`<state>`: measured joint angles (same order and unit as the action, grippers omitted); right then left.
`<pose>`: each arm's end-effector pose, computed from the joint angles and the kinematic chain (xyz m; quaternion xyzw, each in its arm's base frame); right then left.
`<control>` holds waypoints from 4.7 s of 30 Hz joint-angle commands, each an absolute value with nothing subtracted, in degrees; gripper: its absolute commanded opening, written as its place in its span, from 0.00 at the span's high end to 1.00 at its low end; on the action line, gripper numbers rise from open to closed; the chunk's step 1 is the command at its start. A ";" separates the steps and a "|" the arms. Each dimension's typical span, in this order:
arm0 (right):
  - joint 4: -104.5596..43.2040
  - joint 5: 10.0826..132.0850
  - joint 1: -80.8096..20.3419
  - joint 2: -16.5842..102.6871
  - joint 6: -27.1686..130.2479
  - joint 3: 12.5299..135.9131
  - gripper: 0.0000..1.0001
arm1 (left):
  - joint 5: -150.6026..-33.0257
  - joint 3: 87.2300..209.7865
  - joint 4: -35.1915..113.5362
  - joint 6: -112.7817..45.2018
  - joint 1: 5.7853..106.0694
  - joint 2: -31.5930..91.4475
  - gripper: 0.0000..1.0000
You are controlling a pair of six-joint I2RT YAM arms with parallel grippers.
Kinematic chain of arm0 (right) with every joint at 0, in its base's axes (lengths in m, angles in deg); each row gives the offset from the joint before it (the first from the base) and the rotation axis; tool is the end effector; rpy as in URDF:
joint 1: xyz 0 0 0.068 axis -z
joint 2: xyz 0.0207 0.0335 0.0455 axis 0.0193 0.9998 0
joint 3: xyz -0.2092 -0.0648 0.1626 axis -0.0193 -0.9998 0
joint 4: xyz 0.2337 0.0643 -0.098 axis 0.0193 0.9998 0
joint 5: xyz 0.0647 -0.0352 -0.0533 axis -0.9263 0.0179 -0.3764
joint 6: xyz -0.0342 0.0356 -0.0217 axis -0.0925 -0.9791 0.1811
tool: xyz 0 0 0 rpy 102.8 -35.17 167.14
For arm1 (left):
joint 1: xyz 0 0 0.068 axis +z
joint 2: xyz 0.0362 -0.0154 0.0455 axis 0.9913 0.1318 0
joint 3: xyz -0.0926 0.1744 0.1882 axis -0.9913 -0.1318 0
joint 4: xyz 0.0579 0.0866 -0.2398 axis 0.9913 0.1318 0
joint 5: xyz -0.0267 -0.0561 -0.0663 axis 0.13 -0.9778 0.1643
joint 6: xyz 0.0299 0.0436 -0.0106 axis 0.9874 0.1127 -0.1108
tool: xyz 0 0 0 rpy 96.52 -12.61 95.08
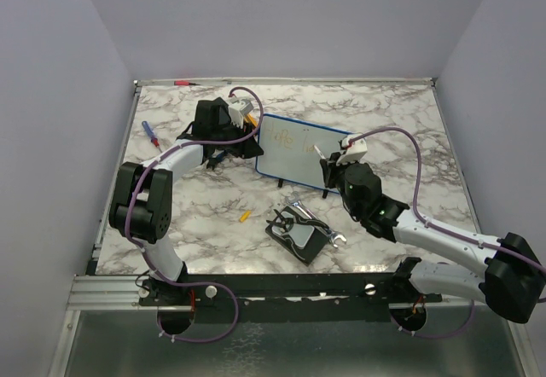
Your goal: Write a sentence on the whiteboard
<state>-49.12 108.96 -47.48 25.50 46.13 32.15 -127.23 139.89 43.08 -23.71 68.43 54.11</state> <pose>0.1835 0.1664 0.2574 -0.0638 0.7659 0.1201 0.6284 0.3590 -0.1148 0.2170 0.2533 0.8110 -0.3861 0.3593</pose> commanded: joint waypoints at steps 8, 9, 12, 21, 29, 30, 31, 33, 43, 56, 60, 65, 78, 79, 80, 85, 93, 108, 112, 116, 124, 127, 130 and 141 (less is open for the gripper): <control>-46.26 109.39 -47.16 25.43 41.38 29.27 1.00 | -127.34 140.76 42.34 -23.63 68.01 54.57 0.63; -46.30 109.18 -47.16 25.69 41.25 29.22 1.00 | -127.41 140.76 42.37 -23.62 68.00 54.57 0.63; -46.60 108.58 -47.16 26.64 40.97 29.08 1.00 | -127.33 140.75 42.33 -23.62 68.01 54.52 0.63; -49.00 106.41 -47.27 29.75 40.43 29.70 1.00 | -127.32 140.75 42.35 -23.62 67.92 54.43 0.63; -52.40 105.21 -47.29 31.02 40.59 30.37 1.00 | -127.32 140.76 42.38 -23.62 67.92 54.37 0.63; -52.78 105.13 -47.30 31.17 40.67 30.55 1.00 | -127.32 140.76 42.39 -23.62 67.91 54.41 0.63; -53.22 105.03 -47.33 31.28 40.81 30.70 1.00 | -127.32 140.76 42.39 -23.62 67.92 54.41 0.63; -53.64 104.92 -47.30 31.27 41.11 31.10 1.00 | -127.32 140.76 42.39 -23.62 67.92 54.37 0.63; -51.34 105.79 -47.86 19.99 41.58 29.71 1.00 | -127.28 140.76 42.38 -23.71 67.90 54.36 0.63; -52.65 112.87 -47.78 21.18 45.34 31.25 1.00 | -126.95 140.59 42.41 -23.53 67.63 54.37 0.63; -53.67 113.45 -47.78 21.96 46.09 31.41 1.00 | -126.88 140.59 42.45 -23.46 67.58 54.38 0.63; -54.81 113.96 -47.69 23.20 46.76 31.39 1.00 | -126.88 140.55 42.57 -23.36 67.57 54.38 0.63; -54.15 114.49 -47.25 24.50 45.70 30.97 1.00 | -126.79 140.76 42.77 -23.26 67.46 54.50 0.63; -53.48 114.50 -47.25 24.40 45.23 30.71 1.00 | -126.79 140.76 42.77 -23.26 67.48 54.54 0.63; -52.84 114.55 -47.25 24.23 44.53 30.32 1.00 | -126.87 140.76 42.77 -23.31 67.49 54.59 0.63; -49.52 114.46 -47.25 23.36 41.58 28.26 1.00 | -126.88 140.85 42.77 -23.35 67.44 54.58 0.63; -47.78 111.75 -47.25 24.85 38.61 26.62 1.00 | -126.97 140.85 42.77 -23.35 67.49 54.40 0.63; -49.64 113.29 -47.25 23.53 40.54 28.08 1.00 | -126.97 140.79 42.77 -23.31 67.30 54.02 0.63; -50.09 115.47 -47.25 21.59 42.38 29.23 1.00 | -126.94 140.83 42.77 -23.26 67.31 54.04 0.63; -50.31 116.30 -47.25 21.31 43.27 29.52 1.00 | -126.84 140.81 42.77 -23.26 67.28 54.01 0.63; -48.79 118.05 -47.25 20.78 42.05 28.68 1.00 | -126.88 140.76 42.77 -23.26 67.29 54.01 0.63; -47.53 118.42 -47.25 20.27 41.15 28.01 1.00 | -126.88 140.84 42.77 -23.27 67.30 54.10 0.63; -46.26 118.16 -47.25 20.02 40.12 27.37 1.00 | -126.88 140.72 42.77 -23.28 67.31 54.17 0.63; -45.06 116.02 -47.25 20.82 37.31 25.49 1.00 | -126.79 140.76 42.77 -23.26 67.29 54.19 0.63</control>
<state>-47.70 115.21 -47.50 20.65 38.83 26.84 -126.60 139.89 43.06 -23.66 67.79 54.11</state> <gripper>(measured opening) 0.100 0.373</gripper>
